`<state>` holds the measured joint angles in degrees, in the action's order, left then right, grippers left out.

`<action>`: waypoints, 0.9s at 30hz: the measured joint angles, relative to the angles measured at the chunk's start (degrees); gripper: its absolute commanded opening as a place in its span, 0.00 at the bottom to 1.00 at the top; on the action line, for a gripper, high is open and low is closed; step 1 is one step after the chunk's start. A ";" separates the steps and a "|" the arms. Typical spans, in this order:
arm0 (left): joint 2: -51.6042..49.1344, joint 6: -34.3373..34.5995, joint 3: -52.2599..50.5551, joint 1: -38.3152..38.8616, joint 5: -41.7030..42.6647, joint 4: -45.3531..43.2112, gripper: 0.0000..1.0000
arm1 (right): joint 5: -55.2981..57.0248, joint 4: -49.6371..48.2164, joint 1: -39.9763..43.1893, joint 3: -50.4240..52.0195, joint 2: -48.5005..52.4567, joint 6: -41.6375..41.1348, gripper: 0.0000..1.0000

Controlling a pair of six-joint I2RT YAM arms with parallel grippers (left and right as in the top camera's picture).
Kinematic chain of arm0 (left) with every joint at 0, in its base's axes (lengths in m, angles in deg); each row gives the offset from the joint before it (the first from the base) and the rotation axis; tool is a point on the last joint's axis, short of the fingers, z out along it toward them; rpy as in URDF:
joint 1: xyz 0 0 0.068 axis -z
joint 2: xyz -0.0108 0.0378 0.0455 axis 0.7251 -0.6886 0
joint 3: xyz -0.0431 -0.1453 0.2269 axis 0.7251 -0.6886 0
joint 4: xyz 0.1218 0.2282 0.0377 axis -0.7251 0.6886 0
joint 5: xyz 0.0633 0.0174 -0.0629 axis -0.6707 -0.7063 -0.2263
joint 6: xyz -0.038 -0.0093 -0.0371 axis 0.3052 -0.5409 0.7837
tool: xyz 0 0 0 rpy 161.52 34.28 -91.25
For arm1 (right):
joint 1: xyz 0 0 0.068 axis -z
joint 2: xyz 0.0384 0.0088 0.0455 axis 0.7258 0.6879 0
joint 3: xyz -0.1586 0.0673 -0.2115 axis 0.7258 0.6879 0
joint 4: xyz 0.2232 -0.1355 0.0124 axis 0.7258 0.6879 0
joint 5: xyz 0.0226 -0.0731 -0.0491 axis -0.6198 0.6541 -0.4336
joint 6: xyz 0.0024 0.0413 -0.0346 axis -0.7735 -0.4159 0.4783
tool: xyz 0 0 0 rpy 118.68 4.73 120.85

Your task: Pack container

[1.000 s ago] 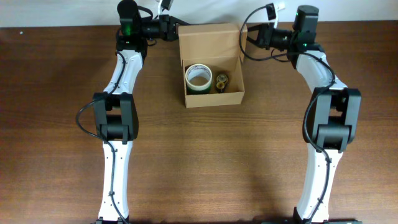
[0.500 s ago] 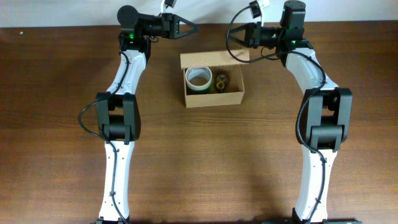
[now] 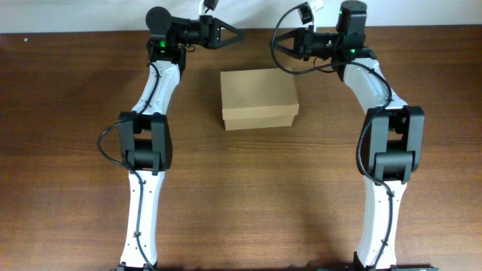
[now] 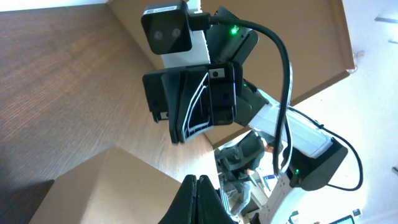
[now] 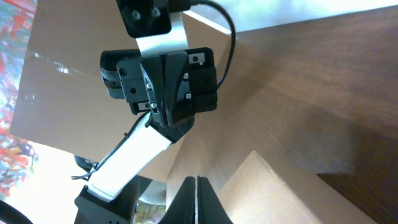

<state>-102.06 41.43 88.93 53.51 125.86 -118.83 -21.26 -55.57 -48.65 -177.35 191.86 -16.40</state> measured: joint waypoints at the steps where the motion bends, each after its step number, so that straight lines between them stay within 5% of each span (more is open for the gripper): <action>1: 0.00 0.04 0.00 0.11 0.00 -0.15 0.02 | -0.02 0.00 -0.31 0.00 0.00 -0.13 0.04; 7: -0.02 2.86 1.75 0.46 0.20 -6.38 0.02 | -2.71 -5.44 -1.60 -0.42 -0.02 -2.78 0.04; 15: -0.02 4.52 12.31 0.11 0.24 -6.29 0.02 | -6.84 -31.78 -2.08 -9.18 -0.72 -19.69 0.04; 27: -0.02 5.81 32.48 -2.73 -0.26 1.03 0.02 | -7.37 -35.60 -2.08 -24.39 -3.23 -33.86 0.04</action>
<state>-102.09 47.25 121.41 50.78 125.59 -117.81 -28.62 -91.17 -50.72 -201.74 188.62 -50.26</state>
